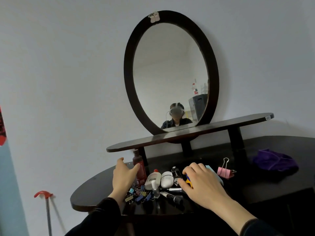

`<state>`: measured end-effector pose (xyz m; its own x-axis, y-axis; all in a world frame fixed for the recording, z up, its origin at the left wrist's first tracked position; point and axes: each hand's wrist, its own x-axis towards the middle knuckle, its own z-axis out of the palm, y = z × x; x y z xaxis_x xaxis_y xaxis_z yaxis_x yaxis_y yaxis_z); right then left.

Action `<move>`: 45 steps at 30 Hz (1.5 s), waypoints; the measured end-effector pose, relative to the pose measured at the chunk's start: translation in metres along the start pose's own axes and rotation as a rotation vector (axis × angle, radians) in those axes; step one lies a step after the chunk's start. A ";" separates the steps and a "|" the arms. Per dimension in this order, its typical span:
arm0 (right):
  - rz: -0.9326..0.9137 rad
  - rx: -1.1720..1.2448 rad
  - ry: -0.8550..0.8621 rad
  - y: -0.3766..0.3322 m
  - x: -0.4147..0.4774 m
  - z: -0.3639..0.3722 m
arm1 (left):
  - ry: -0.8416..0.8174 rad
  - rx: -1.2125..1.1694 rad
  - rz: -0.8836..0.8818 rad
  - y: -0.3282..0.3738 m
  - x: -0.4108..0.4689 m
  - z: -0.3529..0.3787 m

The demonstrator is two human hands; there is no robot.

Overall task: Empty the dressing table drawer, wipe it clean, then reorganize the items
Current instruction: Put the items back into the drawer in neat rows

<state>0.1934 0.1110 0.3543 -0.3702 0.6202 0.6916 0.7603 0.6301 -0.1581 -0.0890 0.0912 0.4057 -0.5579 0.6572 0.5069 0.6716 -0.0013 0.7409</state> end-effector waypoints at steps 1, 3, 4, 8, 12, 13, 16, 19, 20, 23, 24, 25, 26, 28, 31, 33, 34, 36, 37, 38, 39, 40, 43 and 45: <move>-0.005 -0.004 0.004 0.000 0.000 0.000 | -0.029 0.015 -0.012 0.000 0.007 0.006; -0.013 -0.002 0.013 0.000 0.001 -0.001 | -0.097 0.008 -0.061 0.000 0.020 0.017; -0.014 0.002 0.014 0.000 0.001 0.000 | -0.128 -0.005 -0.078 -0.001 0.025 0.022; -0.010 0.024 -0.006 0.003 0.002 0.002 | -0.156 -0.046 -0.008 0.002 0.030 0.036; -0.003 0.040 0.000 0.005 0.002 0.003 | 0.041 -0.245 0.162 0.016 0.013 0.027; -0.002 0.035 0.006 0.006 0.002 0.003 | 0.102 -0.334 0.202 0.019 0.005 0.022; 0.005 0.029 0.036 0.006 0.001 0.001 | 0.190 -0.555 0.253 0.023 -0.020 0.006; 0.024 0.039 0.043 0.002 0.001 -0.004 | 0.118 -0.716 0.190 0.016 -0.043 -0.002; 0.028 0.054 0.034 0.000 0.000 -0.007 | 0.095 -0.725 0.163 0.014 -0.049 -0.003; 0.060 0.137 0.016 -0.003 0.006 -0.015 | 0.079 -0.780 0.085 0.010 -0.057 -0.001; 0.078 0.166 0.010 -0.005 0.012 -0.018 | 0.088 -0.818 0.061 0.010 -0.056 -0.002; 0.099 0.194 0.001 -0.007 0.021 -0.021 | 0.101 -0.860 0.042 0.010 -0.055 -0.002; 0.123 0.227 -0.018 -0.010 0.033 -0.023 | 0.111 -0.897 0.024 0.009 -0.054 -0.003; 0.172 0.290 -0.100 -0.022 0.063 -0.023 | 0.106 -0.935 -0.007 0.006 -0.052 -0.001; 0.171 0.239 -0.281 -0.046 0.109 -0.008 | 0.079 -0.996 -0.009 0.001 -0.047 0.005; 0.145 0.164 -0.404 -0.063 0.132 0.009 | 0.069 -1.007 0.011 -0.002 -0.045 0.007; 0.133 0.116 -0.458 -0.072 0.141 0.018 | 0.074 -0.998 0.014 -0.003 -0.045 0.008; 0.132 0.033 -0.557 -0.086 0.152 0.035 | 0.086 -0.975 0.017 -0.005 -0.043 0.011; 0.145 -0.002 -0.615 -0.092 0.156 0.043 | 0.100 -0.953 0.022 -0.006 -0.041 0.013; 0.162 -0.044 -0.677 -0.098 0.159 0.050 | 0.116 -0.924 0.027 -0.007 -0.040 0.015; 0.182 -0.091 -0.744 -0.103 0.162 0.055 | 0.129 -0.900 0.036 -0.008 -0.040 0.016; 0.204 -0.128 -0.811 -0.109 0.164 0.060 | 0.135 -0.885 0.051 -0.008 -0.041 0.016; 0.236 -0.117 -0.920 -0.116 0.173 0.074 | 0.104 -0.859 0.074 -0.008 -0.042 0.017; 0.224 -0.093 -0.896 -0.115 0.179 0.082 | 0.096 -0.866 0.071 -0.007 -0.043 0.017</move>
<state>-0.0041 0.1883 0.4382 -0.4542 0.8770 -0.1568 0.8893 0.4359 -0.1383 -0.0618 0.0756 0.3714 -0.5939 0.5675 0.5703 0.1216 -0.6374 0.7609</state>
